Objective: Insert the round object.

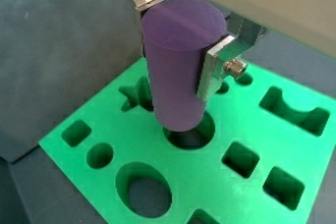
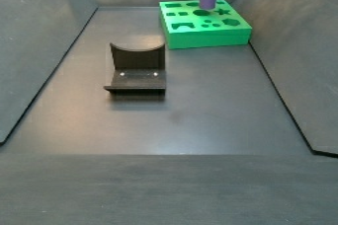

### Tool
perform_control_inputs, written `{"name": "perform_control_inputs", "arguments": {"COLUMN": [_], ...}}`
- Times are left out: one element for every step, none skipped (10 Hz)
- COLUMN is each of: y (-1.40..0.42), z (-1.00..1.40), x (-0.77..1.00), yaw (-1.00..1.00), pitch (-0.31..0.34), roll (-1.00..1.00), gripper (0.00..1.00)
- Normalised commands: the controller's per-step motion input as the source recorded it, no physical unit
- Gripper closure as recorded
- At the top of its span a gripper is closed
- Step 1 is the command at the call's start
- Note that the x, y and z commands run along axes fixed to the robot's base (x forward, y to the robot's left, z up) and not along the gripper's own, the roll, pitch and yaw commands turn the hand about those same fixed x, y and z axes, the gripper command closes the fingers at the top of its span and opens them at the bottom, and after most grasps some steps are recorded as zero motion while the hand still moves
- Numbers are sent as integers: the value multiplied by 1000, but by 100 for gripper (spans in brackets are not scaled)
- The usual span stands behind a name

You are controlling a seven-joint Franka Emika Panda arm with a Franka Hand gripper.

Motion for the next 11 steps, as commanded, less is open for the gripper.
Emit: {"name": "perform_control_inputs", "arguments": {"y": [0, 0, 49, 31, 49, 66, 31, 0, 0, -20, -174], "z": [-371, -557, -771, -809, -826, -897, -929, -1000, -1000, -1000, -1000], "x": [71, 220, 326, 420, 431, 331, 374, 277, 0, 0, 0], "yaw": [0, 0, 0, 0, 0, 0, 17, 3, 40, 49, 3], "pitch": [0, 0, 4, 30, 44, 20, 14, 0, -64, -76, -87], "roll": [-261, -170, -41, 0, 36, 94, 107, 83, 20, 47, 0], "gripper": [100, 100, 100, 100, 100, 100, 100, 100, 100, 100, 100]}}
